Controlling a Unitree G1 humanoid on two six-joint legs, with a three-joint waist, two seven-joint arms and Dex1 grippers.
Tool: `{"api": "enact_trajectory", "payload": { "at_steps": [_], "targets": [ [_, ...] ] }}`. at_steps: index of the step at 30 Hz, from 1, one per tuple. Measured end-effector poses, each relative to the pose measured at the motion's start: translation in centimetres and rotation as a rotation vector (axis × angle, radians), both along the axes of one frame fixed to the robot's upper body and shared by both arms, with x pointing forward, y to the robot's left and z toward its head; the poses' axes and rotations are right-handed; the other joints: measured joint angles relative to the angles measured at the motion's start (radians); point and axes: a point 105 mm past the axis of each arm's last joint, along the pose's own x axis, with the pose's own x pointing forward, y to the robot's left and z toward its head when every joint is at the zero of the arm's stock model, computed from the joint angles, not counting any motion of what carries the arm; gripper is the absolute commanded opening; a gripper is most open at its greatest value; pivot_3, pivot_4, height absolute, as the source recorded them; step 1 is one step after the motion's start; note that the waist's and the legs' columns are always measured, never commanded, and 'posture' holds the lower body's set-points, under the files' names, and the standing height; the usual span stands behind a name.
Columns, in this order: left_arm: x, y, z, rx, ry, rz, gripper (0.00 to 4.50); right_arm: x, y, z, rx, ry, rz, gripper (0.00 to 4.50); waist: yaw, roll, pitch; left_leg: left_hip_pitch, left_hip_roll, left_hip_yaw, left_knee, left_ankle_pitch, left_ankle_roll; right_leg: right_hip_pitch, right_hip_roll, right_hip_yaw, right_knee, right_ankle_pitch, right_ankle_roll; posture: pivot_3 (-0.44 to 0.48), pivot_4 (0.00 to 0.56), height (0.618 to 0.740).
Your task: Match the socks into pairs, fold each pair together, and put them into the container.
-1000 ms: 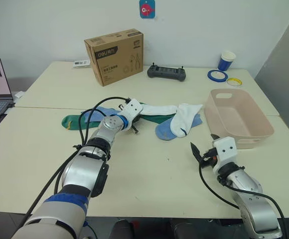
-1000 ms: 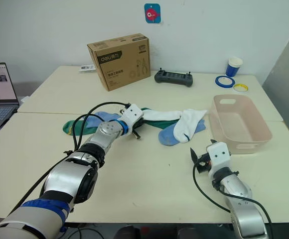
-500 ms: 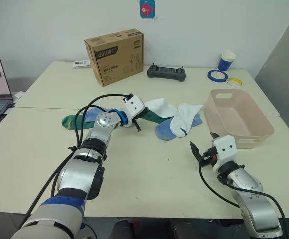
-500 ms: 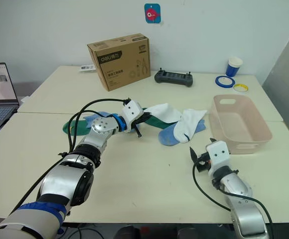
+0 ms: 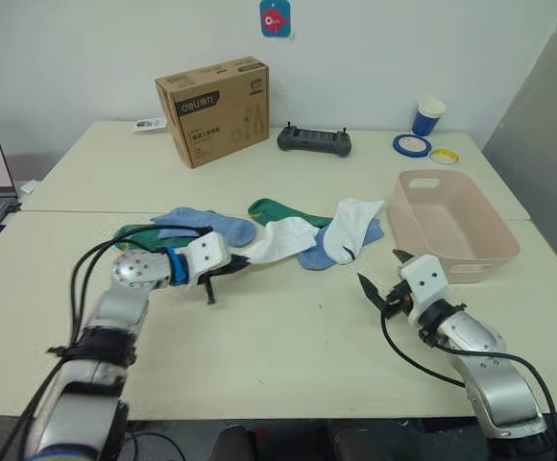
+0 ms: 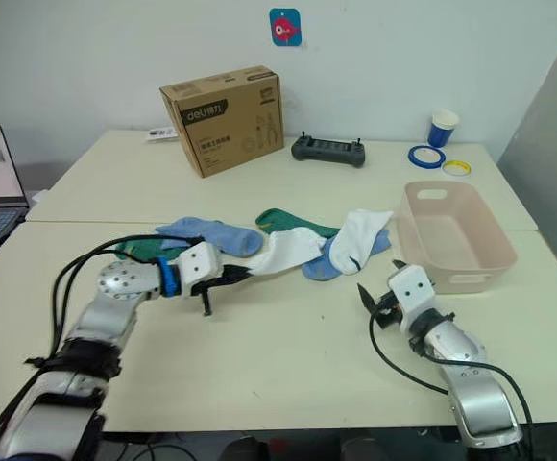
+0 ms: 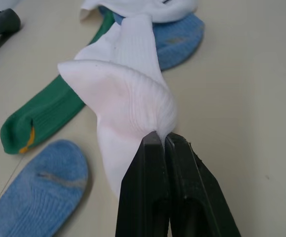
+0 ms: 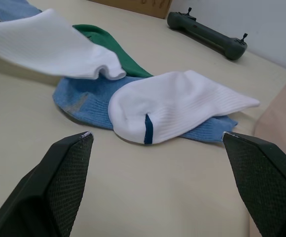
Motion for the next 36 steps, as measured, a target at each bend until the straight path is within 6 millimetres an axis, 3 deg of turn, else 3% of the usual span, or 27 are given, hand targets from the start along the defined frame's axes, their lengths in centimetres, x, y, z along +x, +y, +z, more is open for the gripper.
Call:
{"api": "enact_trajectory", "payload": {
  "at_steps": [3, 7, 10, 15, 20, 35, 36],
  "targets": [
    [-1.0, 1.7, -0.5, 0.123, -0.049, 0.026, 0.02, -0.3, 1.2, -0.3, -0.015, 0.01, 0.083, 4.5, 0.0, 0.0, 0.0, 0.001, 0.0, 0.0, 0.0, 0.0, 0.0, 0.0, 0.0, 0.0, 0.002, -0.001, -0.001, 0.0, 0.15, 0.74],
    [-0.8, 2.6, -0.9, 0.168, -0.133, 0.108, 0.02, -1.3, 4.1, -0.8, -0.093, 0.013, 0.272, 4.5, 0.001, 0.0, 0.0, 0.002, 0.0, 0.001, 0.001, 0.0, 0.0, 0.0, 0.0, 0.0, 0.004, -0.003, 0.003, 0.0, 0.15, 0.74],
    [-0.7, 3.1, -1.4, 0.171, -0.166, 0.169, 0.02, -1.3, 5.0, -1.6, -0.197, -0.003, 0.352, 4.5, 0.001, 0.0, 0.001, 0.002, 0.0, 0.001, 0.002, 0.0, 0.0, 0.0, 0.0, 0.0, 0.004, -0.004, 0.002, 0.0, 0.15, 0.74],
    [-0.3, 4.1, -1.5, 0.131, -0.192, 0.272, 0.02, 0.7, 6.2, -2.2, -0.344, -0.045, 0.388, 4.5, 0.0, 0.0, 0.001, 0.002, 0.0, 0.002, 0.002, 0.0, 0.0, -0.001, 0.0, 0.001, 0.007, -0.003, 0.002, 0.0, 0.15, 0.74],
    [-0.1, 4.0, -1.7, 0.076, -0.215, 0.336, 0.02, 4.3, 8.5, -1.7, -0.537, -0.141, 0.415, 4.5, -0.004, 0.001, 0.001, 0.003, 0.001, 0.002, 0.002, 0.0, 0.0, -0.002, 0.0, 0.0, 0.009, -0.002, -0.003, 0.0, 0.15, 0.74],
    [-0.4, 3.9, -2.1, 0.054, -0.199, 0.339, 0.02, 7.7, 12.7, -1.5, -0.669, -0.26, 0.52, 4.5, -0.019, 0.001, 0.001, 0.004, 0.001, 0.003, 0.002, 0.0, 0.0, -0.002, 0.0, 0.0, 0.01, -0.002, -0.004, 0.0, 0.15, 0.74],
    [-0.4, 3.9, -2.1, 0.054, -0.199, 0.339, 0.0, 7.8, 12.9, -1.5, -0.686, -0.277, 0.528, 4.31, -0.021, 0.001, 0.001, 0.003, 0.001, 0.003, 0.002, 0.0, 0.0, -0.002, 0.0, 0.0, 0.01, -0.002, -0.004, 0.0, 0.15, 0.74]
  ]
}}
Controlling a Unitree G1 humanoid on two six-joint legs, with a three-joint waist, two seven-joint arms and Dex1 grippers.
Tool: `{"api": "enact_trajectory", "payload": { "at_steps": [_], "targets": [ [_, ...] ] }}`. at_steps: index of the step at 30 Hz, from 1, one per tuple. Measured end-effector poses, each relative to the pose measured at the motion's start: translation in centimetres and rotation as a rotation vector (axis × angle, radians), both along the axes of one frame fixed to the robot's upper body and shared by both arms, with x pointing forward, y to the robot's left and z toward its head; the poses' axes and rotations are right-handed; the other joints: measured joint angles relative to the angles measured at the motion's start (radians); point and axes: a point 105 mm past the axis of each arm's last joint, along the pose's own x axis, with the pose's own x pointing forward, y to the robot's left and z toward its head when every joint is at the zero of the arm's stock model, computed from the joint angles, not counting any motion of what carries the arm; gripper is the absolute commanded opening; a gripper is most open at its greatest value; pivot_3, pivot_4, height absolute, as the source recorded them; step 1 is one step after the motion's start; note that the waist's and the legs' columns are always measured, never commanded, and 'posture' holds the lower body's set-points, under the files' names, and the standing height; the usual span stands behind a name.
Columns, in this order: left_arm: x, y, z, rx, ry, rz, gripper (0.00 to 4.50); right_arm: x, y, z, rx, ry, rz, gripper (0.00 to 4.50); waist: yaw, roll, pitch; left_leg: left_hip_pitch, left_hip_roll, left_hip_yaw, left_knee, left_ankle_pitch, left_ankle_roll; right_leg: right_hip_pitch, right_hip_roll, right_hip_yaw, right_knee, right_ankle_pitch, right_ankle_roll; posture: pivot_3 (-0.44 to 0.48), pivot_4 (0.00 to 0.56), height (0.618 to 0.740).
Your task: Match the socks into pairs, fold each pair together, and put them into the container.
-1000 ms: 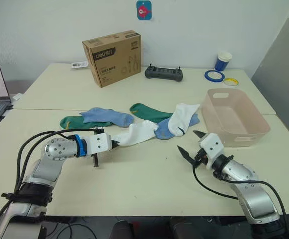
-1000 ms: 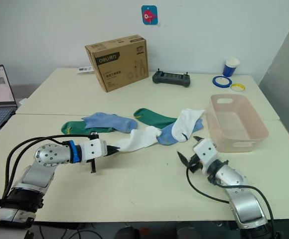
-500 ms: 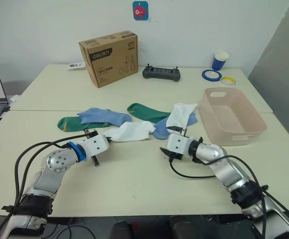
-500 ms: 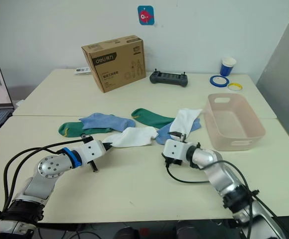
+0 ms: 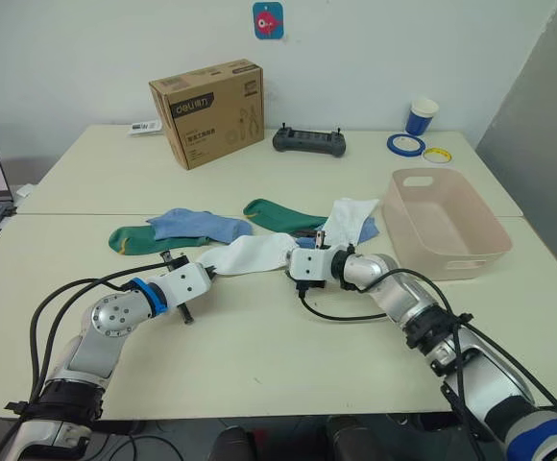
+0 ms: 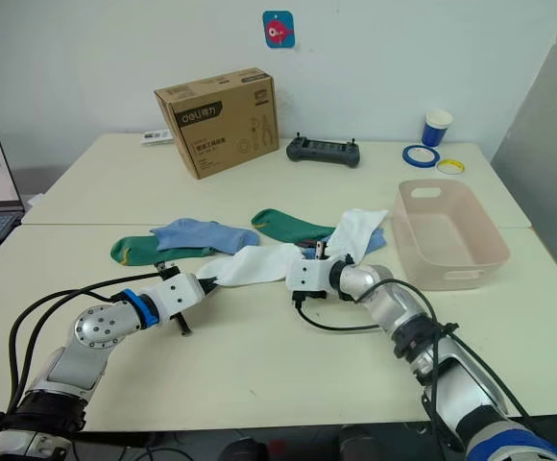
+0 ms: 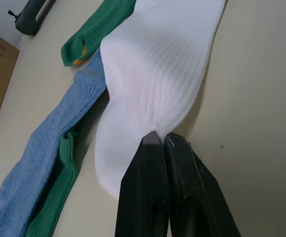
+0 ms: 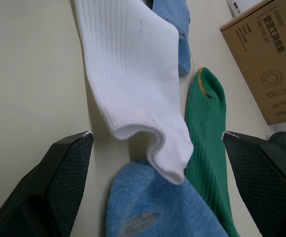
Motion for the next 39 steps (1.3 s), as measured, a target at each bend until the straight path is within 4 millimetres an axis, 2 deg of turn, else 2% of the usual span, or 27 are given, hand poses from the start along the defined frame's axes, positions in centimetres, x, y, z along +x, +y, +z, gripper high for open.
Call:
{"api": "enact_trajectory", "payload": {
  "at_steps": [2, 12, 13, 19, 25, 29, 31, 34, 39],
  "targets": [
    [0.0, 0.0, 0.0, 0.0, 0.0, 0.0, 0.0, 0.2, 0.3, 0.0, -0.036, -0.036, 0.025, 3.89, -0.003, 0.0, 0.0, 0.0, 0.0, 0.0, 0.0, 0.0, 0.0, 0.0, 0.0, 0.0, 0.0, 0.0, 0.0, 0.0, 0.15, 0.74],
    [0.0, 0.0, 0.0, 0.0, 0.001, -0.002, 0.0, 0.0, 0.3, -0.3, -0.14, -0.127, 0.124, 0.21, -0.007, 0.0, 0.0, 0.0, 0.0, 0.0, -0.001, 0.0, 0.0, -0.001, 0.0, 0.0, 0.0, 0.0, -0.001, 0.0, 0.15, 0.74],
    [0.0, 0.0, 0.0, -0.001, 0.002, -0.002, 0.0, -0.1, 0.4, -0.2, -0.138, -0.131, 0.133, 0.03, -0.007, 0.0, 0.0, 0.0, 0.0, 0.0, -0.001, 0.0, 0.0, -0.001, 0.0, 0.0, 0.0, 0.0, -0.001, 0.0, 0.15, 0.74],
    [0.8, 0.0, 0.6, -0.008, -0.001, -0.012, 0.0, -0.7, -0.1, 0.6, -0.136, -0.157, 0.176, 0.03, -0.005, 0.001, 0.0, -0.001, 0.0, -0.001, -0.001, 0.0, 0.0, -0.001, 0.0, -0.001, 0.0, 0.0, -0.001, 0.0, 0.15, 0.74],
    [0.6, -1.3, 1.9, -0.044, -0.036, -0.104, 0.0, -3.4, -4.0, 1.6, -0.082, -0.129, 0.16, 0.03, -0.001, 0.001, 0.0, -0.002, 0.0, -0.001, -0.001, 0.0, 0.0, 0.0, -0.002, -0.001, -0.001, -0.001, 0.0, 0.0, 0.15, 0.74],
    [-1.0, -3.3, 1.6, -0.071, -0.011, -0.194, 0.0, -6.6, -6.1, 0.9, -0.08, -0.077, 0.149, 0.03, -0.002, 0.001, 0.0, -0.001, 0.0, -0.001, -0.002, 0.0, 0.0, 0.0, -0.002, -0.001, -0.001, -0.002, 0.001, 0.0, 0.15, 0.74],
    [-2.5, -4.3, 0.6, -0.074, 0.039, -0.246, 0.0, -8.4, -7.1, 0.2, -0.066, -0.031, 0.121, 0.03, -0.003, 0.001, 0.0, -0.001, 0.0, -0.001, -0.002, 0.0, 0.0, 0.0, -0.002, -0.001, -0.001, -0.002, 0.001, 0.0, 0.15, 0.74],
    [-4.1, -5.0, -1.3, -0.069, 0.124, -0.283, 0.0, -9.9, -8.1, -0.7, -0.066, 0.023, 0.075, 0.03, -0.006, 0.001, 0.001, 0.0, 0.0, -0.001, -0.002, 0.0, 0.0, 0.0, -0.001, 0.0, 0.0, -0.006, 0.005, 0.0, 0.15, 0.74],
    [-6.8, -7.0, -2.4, -0.096, 0.223, -0.329, 0.0, -13.3, -9.9, -2.9, -0.053, 0.149, 0.016, 0.03, -0.003, 0.0, 0.001, 0.001, -0.002, 0.0, 0.0, 0.0, 0.0, 0.002, -0.003, 0.001, -0.001, -0.007, 0.003, 0.0, 0.15, 0.74]
  ]
}}
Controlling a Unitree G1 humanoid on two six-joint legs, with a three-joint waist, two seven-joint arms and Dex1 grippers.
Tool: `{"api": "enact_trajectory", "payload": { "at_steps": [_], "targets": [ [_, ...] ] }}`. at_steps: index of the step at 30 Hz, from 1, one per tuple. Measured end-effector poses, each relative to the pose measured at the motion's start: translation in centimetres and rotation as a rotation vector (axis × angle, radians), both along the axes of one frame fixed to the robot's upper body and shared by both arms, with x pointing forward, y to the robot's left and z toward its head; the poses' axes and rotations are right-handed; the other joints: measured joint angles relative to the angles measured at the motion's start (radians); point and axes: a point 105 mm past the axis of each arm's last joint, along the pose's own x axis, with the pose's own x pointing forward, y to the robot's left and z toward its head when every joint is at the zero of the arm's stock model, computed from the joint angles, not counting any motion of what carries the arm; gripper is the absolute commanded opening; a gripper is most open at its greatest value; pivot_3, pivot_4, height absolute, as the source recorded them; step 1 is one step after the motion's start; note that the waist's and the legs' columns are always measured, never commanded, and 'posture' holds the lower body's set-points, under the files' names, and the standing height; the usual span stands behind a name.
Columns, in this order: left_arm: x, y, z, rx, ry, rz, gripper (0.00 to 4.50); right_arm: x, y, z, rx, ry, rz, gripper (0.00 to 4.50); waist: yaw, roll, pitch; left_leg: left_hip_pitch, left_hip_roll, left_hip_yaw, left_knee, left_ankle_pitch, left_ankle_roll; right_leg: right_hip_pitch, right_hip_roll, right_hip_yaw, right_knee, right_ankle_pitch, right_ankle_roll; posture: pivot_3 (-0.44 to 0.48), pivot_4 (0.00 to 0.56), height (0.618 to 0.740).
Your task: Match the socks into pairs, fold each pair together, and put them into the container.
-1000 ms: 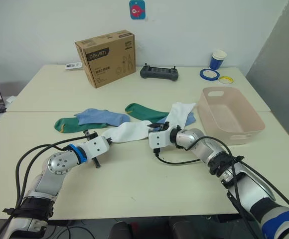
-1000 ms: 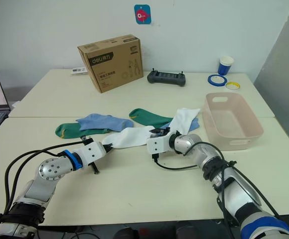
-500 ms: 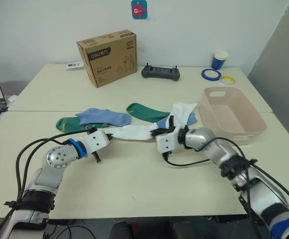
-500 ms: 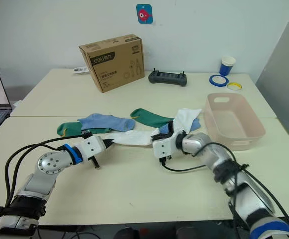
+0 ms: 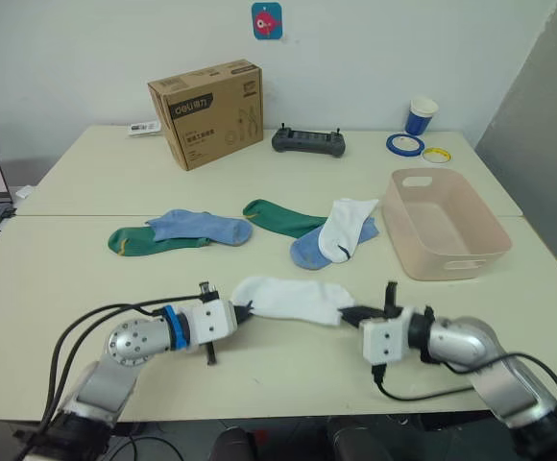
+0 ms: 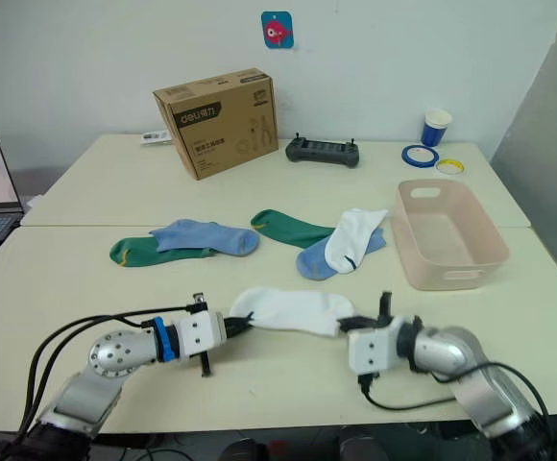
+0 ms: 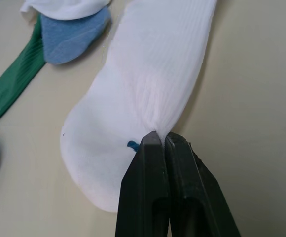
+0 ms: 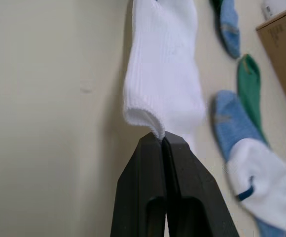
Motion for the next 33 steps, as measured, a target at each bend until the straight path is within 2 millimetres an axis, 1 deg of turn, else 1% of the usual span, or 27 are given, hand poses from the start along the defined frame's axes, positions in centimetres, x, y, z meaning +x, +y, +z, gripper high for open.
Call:
{"api": "enact_trajectory", "payload": {
  "at_steps": [3, 4, 5, 9, 10, 14, 17, 20, 22, 27, 29, 31, 33],
  "targets": [
    [-0.3, -0.3, -0.1, 0.005, 0.028, -0.012, 0.0, -0.2, 0.0, 0.2, 0.005, 0.004, -0.013, 0.03, -0.002, 0.0, 0.0, 0.002, -0.001, 0.001, 0.001, 0.001, 0.001, 0.0, 0.0, 0.002, 0.0, 0.002, 0.0, 0.0, 0.15, 0.74],
    [-0.4, -0.3, 0.0, 0.006, 0.032, -0.013, 0.43, -0.2, 0.0, 0.3, 0.007, 0.0, -0.014, 0.47, -0.003, -0.001, 0.0, 0.002, -0.001, 0.001, 0.001, 0.001, 0.001, 0.0, 0.0, 0.002, 0.0, 0.002, 0.0, 0.0, 0.15, 0.74],
    [-0.4, -0.4, 0.0, 0.004, 0.044, -0.015, 0.64, -0.2, 0.0, 0.4, 0.011, 0.001, -0.014, 0.7, -0.003, -0.001, 0.001, 0.002, -0.001, 0.001, 0.001, 0.001, 0.001, 0.0, 0.0, 0.002, 0.0, 0.002, 0.0, 0.0, 0.15, 0.74],
    [-0.5, -0.5, 0.5, 0.008, 0.058, -0.018, 1.84, -0.4, -0.3, 0.4, 0.014, 0.014, -0.012, 2.07, -0.002, -0.001, 0.001, 0.001, -0.001, 0.001, 0.0, 0.001, 0.001, 0.0, 0.0, 0.001, -0.001, 0.002, -0.001, 0.0, 0.15, 0.74],
    [-0.5, -0.4, 0.6, 0.005, 0.061, -0.019, 2.19, -0.5, -0.5, 0.5, 0.016, 0.019, -0.013, 2.49, -0.001, -0.001, 0.001, 0.001, -0.001, 0.001, -0.001, 0.001, 0.001, 0.0, 0.0, 0.001, -0.001, 0.001, -0.001, 0.0, 0.15, 0.74],
    [-0.2, 0.6, 1.2, 0.034, 0.027, -0.061, 3.46, -0.9, -0.6, 0.4, -0.003, 0.016, 0.017, 3.85, -0.001, -0.001, 0.001, 0.001, 0.0, 0.0, -0.002, 0.001, 0.002, -0.001, 0.0, 0.0, -0.001, 0.0, -0.001, 0.0, 0.15, 0.74],
    [0.7, 1.3, 1.7, 0.049, -0.025, -0.092, 4.39, -1.0, -0.3, 0.8, -0.029, -0.015, 0.076, 3.86, -0.002, -0.001, 0.001, 0.001, 0.0, 0.0, -0.002, 0.001, 0.002, -0.001, 0.001, -0.001, -0.001, -0.001, -0.003, 0.0, 0.15, 0.74],
    [1.2, 1.3, 1.9, 0.058, -0.055, -0.131, 4.39, -0.9, 0.4, 0.9, -0.043, -0.037, 0.124, 3.86, -0.001, -0.001, 0.001, 0.001, -0.001, 0.0, -0.001, 0.001, 0.002, 0.0, 0.0, 0.0, -0.001, -0.001, -0.003, 0.0, 0.15, 0.74],
    [1.4, 1.0, 1.8, 0.068, -0.067, -0.167, 4.39, -0.6, 0.7, 0.6, -0.066, -0.047, 0.143, 3.86, -0.001, -0.001, 0.001, 0.001, -0.001, 0.001, -0.001, 0.001, 0.002, 0.0, 0.0, 0.0, -0.001, 0.0, -0.002, 0.0, 0.15, 0.74],
    [1.9, 0.4, 1.8, 0.088, -0.085, -0.216, 4.39, -0.1, 1.4, 0.8, -0.08, -0.072, 0.177, 3.86, 0.002, -0.001, 0.001, 0.001, -0.001, 0.0, -0.001, 0.001, 0.002, 0.0, 0.0, 0.0, -0.001, 0.0, -0.001, 0.0, 0.15, 0.74],
    [1.9, 0.4, 1.8, 0.091, -0.089, -0.224, 3.99, -0.2, 1.7, 0.7, -0.077, -0.07, 0.183, 3.47, 0.002, -0.001, 0.001, 0.001, -0.001, 0.0, -0.001, 0.001, 0.002, 0.0, 0.0, 0.0, -0.001, 0.0, -0.001, 0.0, 0.15, 0.74],
    [1.9, 0.2, 1.6, 0.096, -0.081, -0.232, 3.46, -0.3, 1.7, 0.4, -0.084, -0.059, 0.19, 2.88, 0.004, -0.001, 0.001, 0.001, -0.001, 0.0, -0.001, 0.001, 0.002, 0.0, 0.0, 0.0, -0.001, 0.0, -0.001, 0.0, 0.15, 0.74],
    [2.0, 0.2, 1.4, 0.099, -0.075, -0.236, 2.8, -0.3, 1.6, 0.2, -0.089, -0.05, 0.191, 2.12, 0.004, -0.001, 0.001, 0.001, -0.001, 0.001, 0.0, 0.001, 0.002, 0.0, 0.0, 0.001, -0.001, 0.0, -0.001, 0.0, 0.15, 0.74]
  ]
}}
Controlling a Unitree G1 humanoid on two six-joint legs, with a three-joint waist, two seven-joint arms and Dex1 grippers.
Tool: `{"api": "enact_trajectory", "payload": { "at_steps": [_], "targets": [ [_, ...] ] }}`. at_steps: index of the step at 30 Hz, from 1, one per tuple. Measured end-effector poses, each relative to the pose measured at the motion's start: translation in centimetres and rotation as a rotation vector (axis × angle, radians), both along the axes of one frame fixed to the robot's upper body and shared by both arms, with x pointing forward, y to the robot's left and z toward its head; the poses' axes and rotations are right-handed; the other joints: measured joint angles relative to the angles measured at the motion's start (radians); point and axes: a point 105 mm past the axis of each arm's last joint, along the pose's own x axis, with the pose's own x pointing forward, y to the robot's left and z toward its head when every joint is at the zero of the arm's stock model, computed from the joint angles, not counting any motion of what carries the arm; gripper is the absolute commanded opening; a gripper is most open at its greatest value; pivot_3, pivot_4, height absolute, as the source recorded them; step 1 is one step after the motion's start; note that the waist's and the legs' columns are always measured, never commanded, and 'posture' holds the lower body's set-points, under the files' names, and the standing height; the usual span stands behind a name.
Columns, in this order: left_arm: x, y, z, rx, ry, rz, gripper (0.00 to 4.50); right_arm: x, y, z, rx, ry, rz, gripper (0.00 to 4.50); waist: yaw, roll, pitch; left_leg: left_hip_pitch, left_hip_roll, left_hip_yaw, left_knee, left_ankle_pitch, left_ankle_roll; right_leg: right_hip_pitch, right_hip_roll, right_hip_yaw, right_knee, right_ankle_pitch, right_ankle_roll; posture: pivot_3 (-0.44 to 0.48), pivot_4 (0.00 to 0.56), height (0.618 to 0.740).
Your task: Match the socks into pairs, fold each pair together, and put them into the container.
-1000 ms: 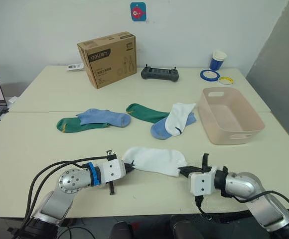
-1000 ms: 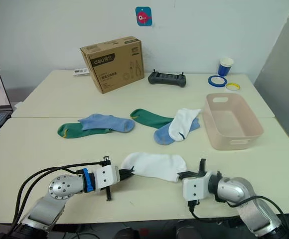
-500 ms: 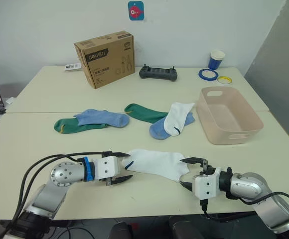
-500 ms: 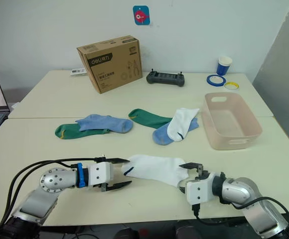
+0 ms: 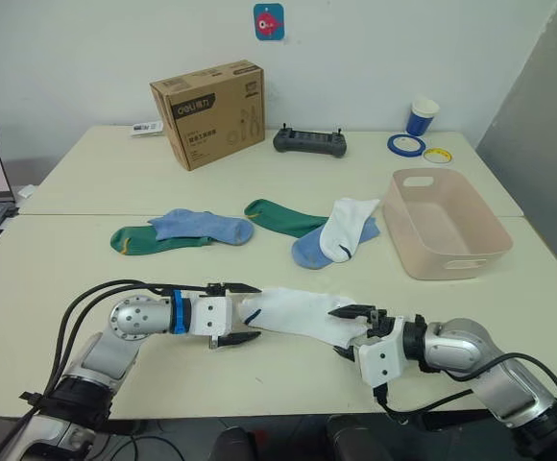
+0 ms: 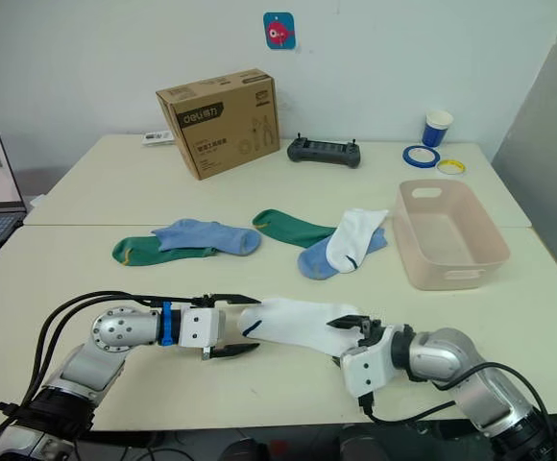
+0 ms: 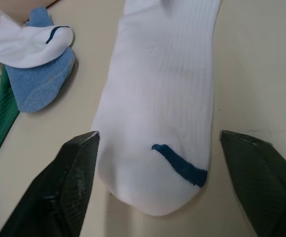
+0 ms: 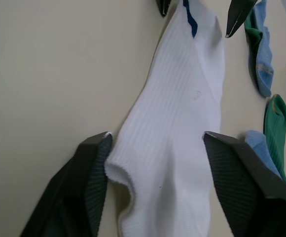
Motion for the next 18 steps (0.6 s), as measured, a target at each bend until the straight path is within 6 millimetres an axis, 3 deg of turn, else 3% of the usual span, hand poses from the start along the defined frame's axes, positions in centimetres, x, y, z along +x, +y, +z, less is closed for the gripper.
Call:
{"api": "enact_trajectory", "payload": {
  "at_steps": [6, 8, 18],
  "targets": [
    [-0.16, -0.21, -0.6, 0.001, 0.016, -0.01, 0.78, -0.11, 0.03, 0.1, 0.016, 0.007, 0.01, 0.0, 0.001, 0.0, 0.0, 0.0, 0.0, 0.0, 0.0, 0.0, 0.0, 0.0, 0.0, 0.0, 0.0, 0.0, 0.0, 0.0, 0.15, 0.74],
    [-0.17, -0.2, -0.78, 0.003, 0.021, -0.01, 0.12, -0.15, 0.07, 0.16, 0.02, 0.006, 0.014, 0.0, 0.002, 0.0, 0.0, 0.0, 0.0, 0.0, 0.0, 0.0, 0.0, 0.0, 0.0, 0.0, 0.0, 0.0, 0.0, 0.0, 0.15, 0.74],
    [-0.07, -0.03, -0.85, 0.002, 0.033, -0.015, 0.04, 0.26, -0.09, 0.88, 0.116, 0.114, -0.031, 0.0, 0.006, 0.0, 0.0, 0.0, 0.0, 0.0, 0.0, 0.0, 0.0, 0.0, 0.0, 0.0, 0.0, 0.0, 0.0, 0.0, 0.15, 0.74]
  ]
}}
